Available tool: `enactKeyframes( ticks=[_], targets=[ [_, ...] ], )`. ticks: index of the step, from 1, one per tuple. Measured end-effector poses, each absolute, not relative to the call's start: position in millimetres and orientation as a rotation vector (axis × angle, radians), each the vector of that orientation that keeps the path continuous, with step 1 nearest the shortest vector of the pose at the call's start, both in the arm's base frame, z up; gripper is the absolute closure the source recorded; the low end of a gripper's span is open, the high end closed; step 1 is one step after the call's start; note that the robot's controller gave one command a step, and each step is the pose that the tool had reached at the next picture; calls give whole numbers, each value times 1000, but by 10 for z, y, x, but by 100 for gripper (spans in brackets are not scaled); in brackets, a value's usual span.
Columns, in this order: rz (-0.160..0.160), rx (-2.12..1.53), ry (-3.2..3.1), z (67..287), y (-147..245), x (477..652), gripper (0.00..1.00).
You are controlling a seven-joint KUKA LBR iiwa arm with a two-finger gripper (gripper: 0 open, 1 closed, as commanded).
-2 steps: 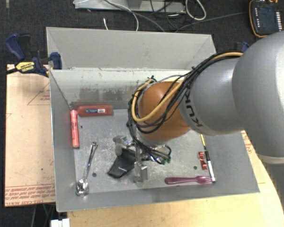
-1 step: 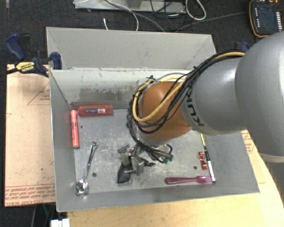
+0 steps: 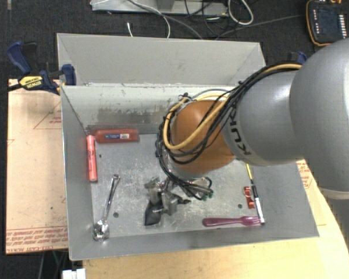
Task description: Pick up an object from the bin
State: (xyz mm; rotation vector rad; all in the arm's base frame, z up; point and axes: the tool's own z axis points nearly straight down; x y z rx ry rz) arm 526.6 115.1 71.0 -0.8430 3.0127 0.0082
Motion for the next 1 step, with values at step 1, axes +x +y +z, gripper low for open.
enactKeyframes(
  ticks=[1],
  targets=[
    [8,-841,3017,927,1150,5253,100]
  ],
)
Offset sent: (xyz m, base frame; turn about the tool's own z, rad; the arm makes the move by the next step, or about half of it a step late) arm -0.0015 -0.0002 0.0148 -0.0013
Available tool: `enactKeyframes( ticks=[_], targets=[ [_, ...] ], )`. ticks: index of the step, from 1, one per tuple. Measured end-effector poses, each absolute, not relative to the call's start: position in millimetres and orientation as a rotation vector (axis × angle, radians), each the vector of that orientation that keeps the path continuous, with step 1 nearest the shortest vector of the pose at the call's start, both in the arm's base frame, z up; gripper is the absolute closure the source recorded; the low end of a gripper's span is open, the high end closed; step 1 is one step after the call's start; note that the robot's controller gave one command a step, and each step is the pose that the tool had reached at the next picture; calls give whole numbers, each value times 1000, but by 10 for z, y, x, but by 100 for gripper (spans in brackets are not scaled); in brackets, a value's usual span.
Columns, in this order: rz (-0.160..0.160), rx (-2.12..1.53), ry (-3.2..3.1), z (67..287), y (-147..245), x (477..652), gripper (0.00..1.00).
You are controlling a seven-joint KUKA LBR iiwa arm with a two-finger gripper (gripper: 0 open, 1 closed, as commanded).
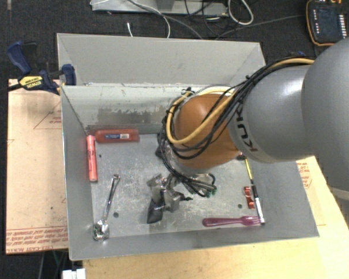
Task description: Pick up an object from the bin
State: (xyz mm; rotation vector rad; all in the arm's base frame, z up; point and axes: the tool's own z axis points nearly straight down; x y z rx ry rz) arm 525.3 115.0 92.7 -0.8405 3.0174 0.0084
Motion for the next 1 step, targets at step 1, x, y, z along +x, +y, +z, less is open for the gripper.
enactKeyframes(
  ticks=[1],
  targets=[
    [8,-838,3016,1121,1151,5260,100]
  ],
)
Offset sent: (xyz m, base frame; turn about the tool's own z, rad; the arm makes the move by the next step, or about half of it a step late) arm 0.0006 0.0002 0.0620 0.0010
